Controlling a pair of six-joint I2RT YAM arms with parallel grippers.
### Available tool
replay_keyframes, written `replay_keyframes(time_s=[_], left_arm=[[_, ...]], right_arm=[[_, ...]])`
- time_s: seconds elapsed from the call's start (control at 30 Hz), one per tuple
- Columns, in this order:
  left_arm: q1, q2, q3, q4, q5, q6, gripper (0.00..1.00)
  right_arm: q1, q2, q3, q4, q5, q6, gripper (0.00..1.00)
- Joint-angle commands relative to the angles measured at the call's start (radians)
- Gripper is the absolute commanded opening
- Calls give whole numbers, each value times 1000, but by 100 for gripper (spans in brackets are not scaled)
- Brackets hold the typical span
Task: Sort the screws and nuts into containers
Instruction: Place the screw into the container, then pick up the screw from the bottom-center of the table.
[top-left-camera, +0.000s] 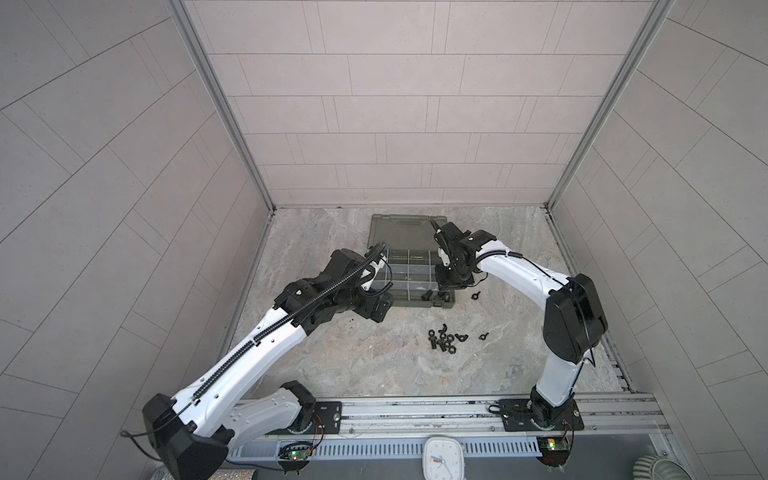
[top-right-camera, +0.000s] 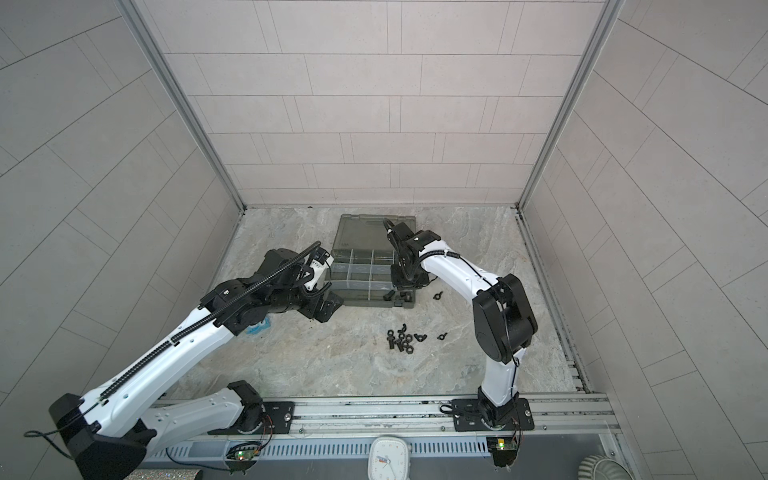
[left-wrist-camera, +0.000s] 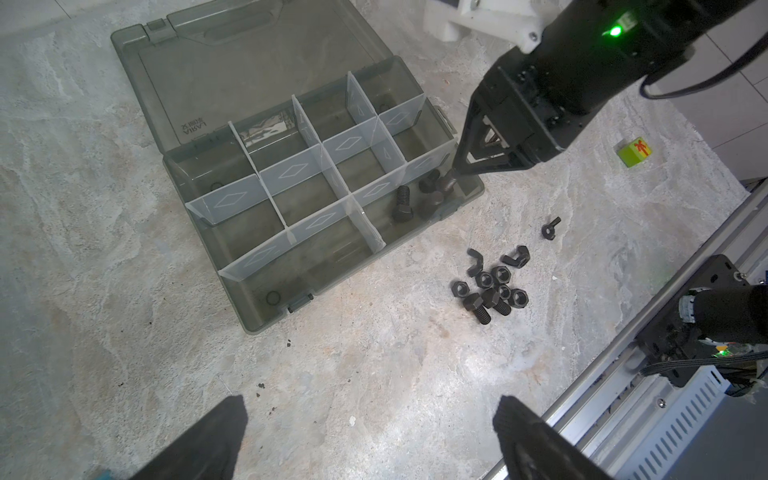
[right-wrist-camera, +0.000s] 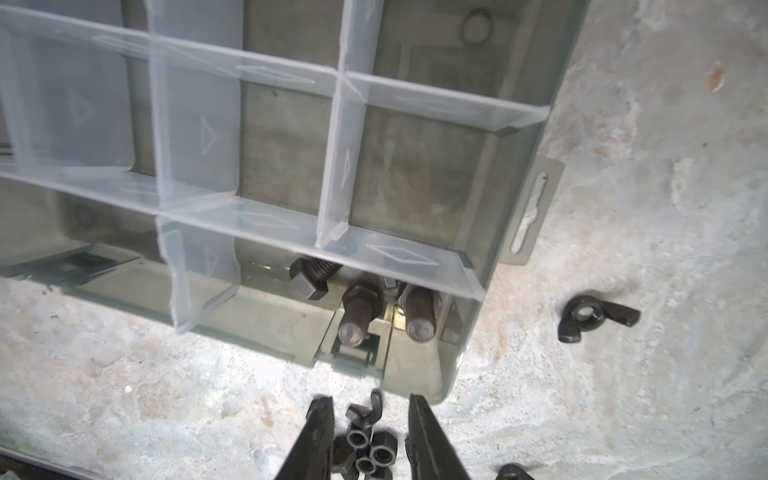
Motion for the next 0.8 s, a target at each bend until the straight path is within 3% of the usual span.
replay_keyframes(time_s=[0.0, 0.43, 0.77], left_arm=[[6, -31, -11, -6, -1, -22, 100], [5, -136, -76, -34, 112, -109, 100], [5, -260, -150, -44, 148, -178, 100]], right_arm=[[20, -94, -53, -60, 18, -10, 31], [181, -245, -290, -17, 21, 78, 31], [282, -277, -445, 102, 38, 157, 29]])
